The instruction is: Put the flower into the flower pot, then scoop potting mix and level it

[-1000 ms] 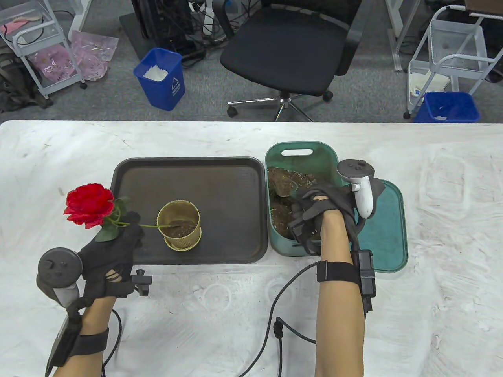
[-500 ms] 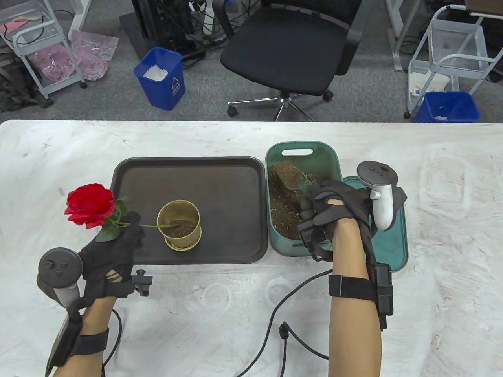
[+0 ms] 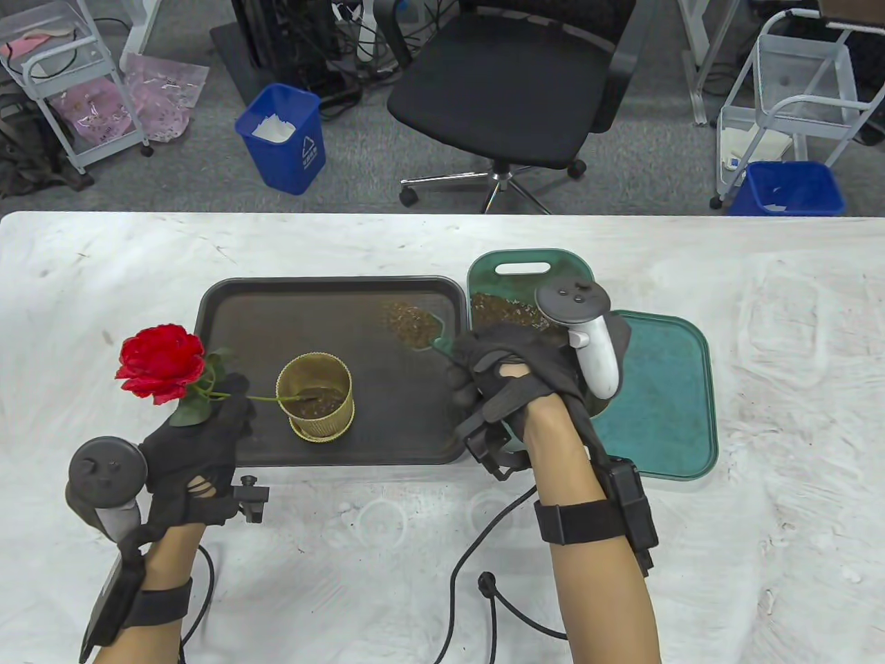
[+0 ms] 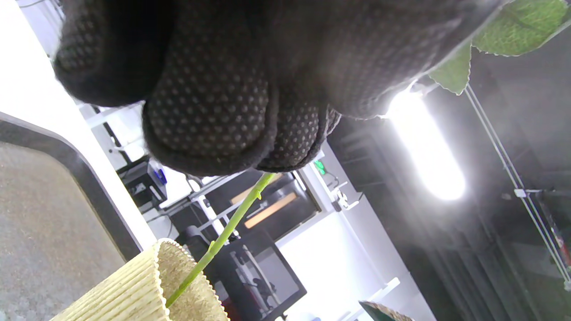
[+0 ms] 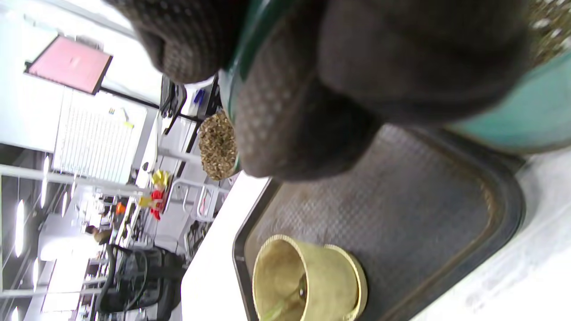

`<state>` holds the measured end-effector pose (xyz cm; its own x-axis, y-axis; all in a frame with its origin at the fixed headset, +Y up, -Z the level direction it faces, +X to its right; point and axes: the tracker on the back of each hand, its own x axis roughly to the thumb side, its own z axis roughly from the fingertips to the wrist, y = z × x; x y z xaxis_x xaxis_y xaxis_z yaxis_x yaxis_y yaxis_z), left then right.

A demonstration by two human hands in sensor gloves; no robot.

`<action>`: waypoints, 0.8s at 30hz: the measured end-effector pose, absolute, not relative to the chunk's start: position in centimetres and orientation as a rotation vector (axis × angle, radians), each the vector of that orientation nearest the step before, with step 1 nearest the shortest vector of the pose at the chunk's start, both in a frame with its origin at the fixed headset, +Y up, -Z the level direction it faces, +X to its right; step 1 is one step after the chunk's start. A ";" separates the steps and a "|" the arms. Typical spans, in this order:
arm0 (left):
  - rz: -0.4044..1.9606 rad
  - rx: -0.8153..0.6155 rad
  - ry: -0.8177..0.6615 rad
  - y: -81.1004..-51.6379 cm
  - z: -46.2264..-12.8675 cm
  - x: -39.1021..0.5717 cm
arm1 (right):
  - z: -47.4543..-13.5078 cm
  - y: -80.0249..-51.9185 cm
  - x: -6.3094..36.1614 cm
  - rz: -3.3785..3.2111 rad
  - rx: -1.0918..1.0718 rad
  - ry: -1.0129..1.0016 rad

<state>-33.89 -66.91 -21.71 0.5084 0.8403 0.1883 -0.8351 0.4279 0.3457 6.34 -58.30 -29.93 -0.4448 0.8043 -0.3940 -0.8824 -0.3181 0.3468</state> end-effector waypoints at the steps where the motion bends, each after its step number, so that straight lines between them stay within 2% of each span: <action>1: 1.046 0.423 0.013 -66.9 -21.7 -33.9 | -29.9 -58.5 5.4 1.945 -0.157 0.648; 9: 1.044 0.422 0.007 -66.9 -21.8 -33.8 | -30.0 -60.9 0.8 2.022 -0.070 0.766; 15: 1.045 0.419 0.005 -66.9 -21.7 -33.8 | -30.4 -64.1 -2.1 2.062 -0.072 0.806; 24: 1.038 0.421 0.001 -66.9 -21.7 -33.7 | -30.2 -63.0 -5.1 2.348 0.005 0.685</action>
